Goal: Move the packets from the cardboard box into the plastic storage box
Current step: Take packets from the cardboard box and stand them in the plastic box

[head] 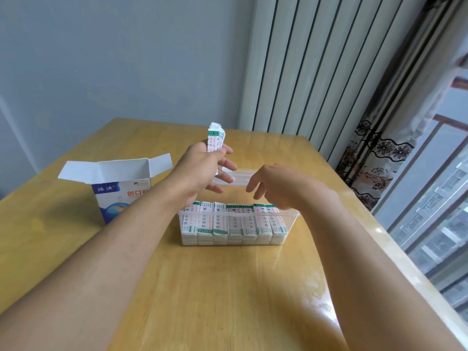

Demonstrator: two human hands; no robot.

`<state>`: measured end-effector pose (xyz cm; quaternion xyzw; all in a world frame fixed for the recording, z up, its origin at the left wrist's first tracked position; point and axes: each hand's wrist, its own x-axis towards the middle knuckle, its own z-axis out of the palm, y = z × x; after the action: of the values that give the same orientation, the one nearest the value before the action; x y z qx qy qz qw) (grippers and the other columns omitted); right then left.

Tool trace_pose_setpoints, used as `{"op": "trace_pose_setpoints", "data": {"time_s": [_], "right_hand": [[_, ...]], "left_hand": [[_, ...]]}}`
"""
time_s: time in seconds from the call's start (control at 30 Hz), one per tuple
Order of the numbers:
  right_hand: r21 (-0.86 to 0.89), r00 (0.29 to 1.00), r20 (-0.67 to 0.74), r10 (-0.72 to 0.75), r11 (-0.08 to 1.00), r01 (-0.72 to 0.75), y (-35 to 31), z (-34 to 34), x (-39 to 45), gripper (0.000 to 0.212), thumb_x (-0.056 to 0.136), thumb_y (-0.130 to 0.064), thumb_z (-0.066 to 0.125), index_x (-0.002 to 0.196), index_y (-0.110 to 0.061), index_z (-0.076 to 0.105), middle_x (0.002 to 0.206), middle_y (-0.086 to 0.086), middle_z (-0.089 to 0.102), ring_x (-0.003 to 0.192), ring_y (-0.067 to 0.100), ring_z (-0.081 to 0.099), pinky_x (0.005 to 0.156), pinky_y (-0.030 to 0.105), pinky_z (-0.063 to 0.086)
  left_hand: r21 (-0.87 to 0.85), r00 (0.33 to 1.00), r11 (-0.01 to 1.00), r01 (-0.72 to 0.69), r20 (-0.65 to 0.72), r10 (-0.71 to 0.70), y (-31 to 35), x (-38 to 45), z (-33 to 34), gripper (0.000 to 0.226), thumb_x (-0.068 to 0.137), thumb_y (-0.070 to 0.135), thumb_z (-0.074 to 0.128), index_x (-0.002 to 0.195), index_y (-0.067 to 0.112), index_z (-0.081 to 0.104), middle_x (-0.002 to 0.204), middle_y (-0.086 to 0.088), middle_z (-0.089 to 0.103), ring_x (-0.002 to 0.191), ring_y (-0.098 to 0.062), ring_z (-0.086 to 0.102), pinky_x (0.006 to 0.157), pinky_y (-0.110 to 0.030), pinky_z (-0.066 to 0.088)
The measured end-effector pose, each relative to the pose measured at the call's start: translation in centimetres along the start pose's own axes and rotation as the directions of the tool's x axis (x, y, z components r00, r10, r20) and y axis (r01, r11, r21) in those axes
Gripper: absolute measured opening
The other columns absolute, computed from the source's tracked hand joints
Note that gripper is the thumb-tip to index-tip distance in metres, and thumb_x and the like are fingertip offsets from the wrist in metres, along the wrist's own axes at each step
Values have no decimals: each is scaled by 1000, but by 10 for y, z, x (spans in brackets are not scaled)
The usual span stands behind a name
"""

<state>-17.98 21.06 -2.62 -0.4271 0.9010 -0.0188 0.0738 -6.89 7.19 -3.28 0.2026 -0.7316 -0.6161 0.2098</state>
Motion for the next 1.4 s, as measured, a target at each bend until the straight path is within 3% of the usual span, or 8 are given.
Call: {"op": "trace_pose_setpoints", "data": {"time_s": [0.3,0.43,0.5,0.6,0.8,1.07,1.23,1.4], "right_hand": [[25,1000,-23,-20,999,20,-1,-5,-5,53,92,10,55,127,-27,67,103,-9,75,90,12,69,82,34,59],[218,921,-389,0,972,92,-4,-27,-15,24,97,-17,67,116,-29,74,91,-15,73,78,-1,66,66,17,53],[412,864,-502,31,888,207,-9,-33,-21,28,94,-37,71,121,-32,70,97,-15,72,82,-1,68,66,16,53],[480,883,-470,0,839,256,-14,-27,-19,41,86,-45,77,124,-34,68,104,-12,71,86,0,67,71,21,56],[502,844,-535,40,818,280,-9,-30,-21,22,80,-29,86,101,-30,78,92,-13,76,86,-5,68,79,24,58],[712,857,-470,213,665,226,-5,-32,-23,19,75,-33,89,80,-19,77,68,-3,76,51,5,63,51,25,53],[851,920,-361,155,457,257,-3,-30,-20,18,87,-10,79,105,-7,79,85,5,80,77,18,78,78,34,64],[853,954,-279,111,485,193,-2,-24,-12,21,95,-5,69,114,-4,76,90,9,79,83,20,77,80,30,63]], "left_hand": [[-25,1000,999,27,5,-27,3,-3,0,21,109,26,43,110,19,62,95,-5,73,66,-14,69,44,-25,48],[-71,993,995,69,102,-61,6,-8,0,21,109,28,44,114,15,59,88,-5,75,61,-17,70,39,-24,45],[-42,977,997,57,208,-47,10,-13,0,23,108,30,45,115,12,58,85,-4,77,61,-23,70,37,-23,42],[47,933,999,13,358,-29,9,-21,4,23,106,32,52,116,12,58,93,-7,78,61,-28,71,36,-22,38],[15,930,999,41,364,-44,15,-32,-2,29,105,38,50,120,18,62,98,-5,77,67,-23,66,40,-25,39],[-155,951,985,79,307,-28,16,-38,-3,25,109,27,44,125,20,62,109,-3,77,86,-31,77,42,-25,50],[-262,986,961,87,163,-45,10,-31,2,23,104,16,55,125,12,63,110,-8,76,84,-29,77,47,-26,54],[-296,987,947,125,135,-89,2,-28,-2,25,101,15,60,126,10,63,111,-11,76,83,-31,77,48,-27,56]]}}
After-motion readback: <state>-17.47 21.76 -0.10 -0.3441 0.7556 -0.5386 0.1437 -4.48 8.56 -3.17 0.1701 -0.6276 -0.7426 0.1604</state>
